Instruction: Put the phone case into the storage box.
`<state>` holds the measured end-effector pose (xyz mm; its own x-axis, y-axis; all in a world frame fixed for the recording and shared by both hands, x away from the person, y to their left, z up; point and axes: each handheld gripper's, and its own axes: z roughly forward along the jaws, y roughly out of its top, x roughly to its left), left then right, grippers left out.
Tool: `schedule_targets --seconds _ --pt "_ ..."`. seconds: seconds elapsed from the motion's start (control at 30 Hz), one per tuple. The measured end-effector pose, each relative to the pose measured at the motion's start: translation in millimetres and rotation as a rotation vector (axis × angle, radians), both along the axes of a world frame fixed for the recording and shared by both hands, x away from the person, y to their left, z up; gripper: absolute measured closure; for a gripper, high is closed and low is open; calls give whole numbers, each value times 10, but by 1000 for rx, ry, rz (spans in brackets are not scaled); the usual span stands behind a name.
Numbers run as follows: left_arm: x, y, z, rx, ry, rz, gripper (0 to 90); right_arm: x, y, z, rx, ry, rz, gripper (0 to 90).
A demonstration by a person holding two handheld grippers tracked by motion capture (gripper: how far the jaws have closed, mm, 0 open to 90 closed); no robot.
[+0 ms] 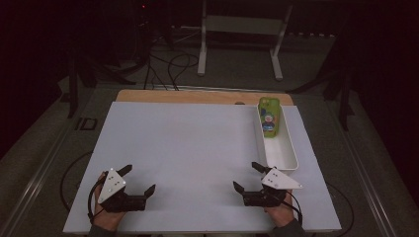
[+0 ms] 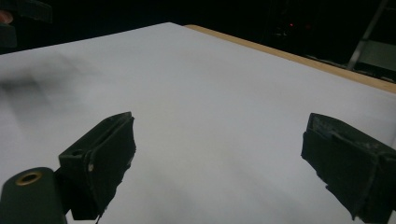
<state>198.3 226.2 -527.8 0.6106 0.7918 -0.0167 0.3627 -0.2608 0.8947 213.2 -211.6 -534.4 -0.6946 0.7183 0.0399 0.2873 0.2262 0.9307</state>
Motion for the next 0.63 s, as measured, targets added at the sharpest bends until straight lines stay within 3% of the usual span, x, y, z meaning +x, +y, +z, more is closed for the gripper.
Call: schedule_targets --seconds 0.63 --pt "-3 -107 -38 14 8 -29 0 -109 -106 -22 25 -21 0 90"
